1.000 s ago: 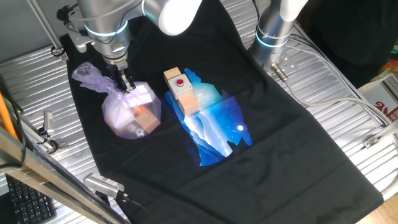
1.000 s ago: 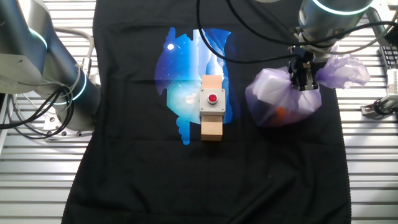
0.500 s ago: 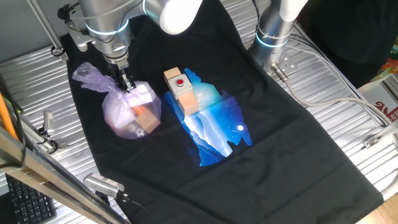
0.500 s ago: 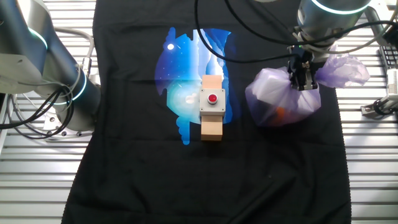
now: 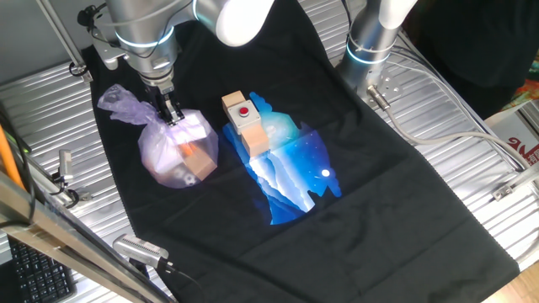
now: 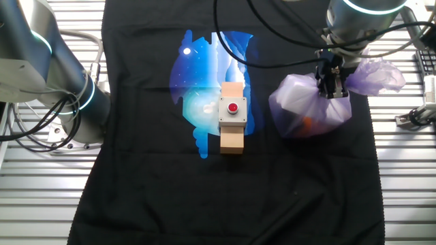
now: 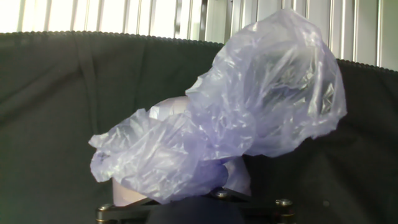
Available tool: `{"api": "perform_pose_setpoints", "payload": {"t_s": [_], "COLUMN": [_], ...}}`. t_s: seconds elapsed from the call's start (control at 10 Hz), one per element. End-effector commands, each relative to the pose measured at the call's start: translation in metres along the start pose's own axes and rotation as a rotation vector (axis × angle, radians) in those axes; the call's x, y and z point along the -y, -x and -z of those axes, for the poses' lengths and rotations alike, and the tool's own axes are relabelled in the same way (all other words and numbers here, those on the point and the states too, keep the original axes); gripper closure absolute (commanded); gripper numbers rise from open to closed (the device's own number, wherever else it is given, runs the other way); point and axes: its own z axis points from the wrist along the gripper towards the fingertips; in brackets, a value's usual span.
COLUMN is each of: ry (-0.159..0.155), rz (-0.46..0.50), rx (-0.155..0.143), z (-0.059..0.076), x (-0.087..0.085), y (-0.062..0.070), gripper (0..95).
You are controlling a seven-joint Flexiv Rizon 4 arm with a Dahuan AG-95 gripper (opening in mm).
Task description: Pick up a bag of things
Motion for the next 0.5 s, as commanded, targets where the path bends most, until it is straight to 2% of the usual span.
{"api": "perform_pose_setpoints", "payload": {"t_s": [0.1,0.5], "ry": [-0.001,-0.001], "rz": [-0.001,-0.005], "rx": [0.0,-0.001], "z": [0.0006,0.0022], "x": [-0.0001,-0.0006], "y": [-0.0003,-0.0005], "gripper": [95.0,95.0]}}
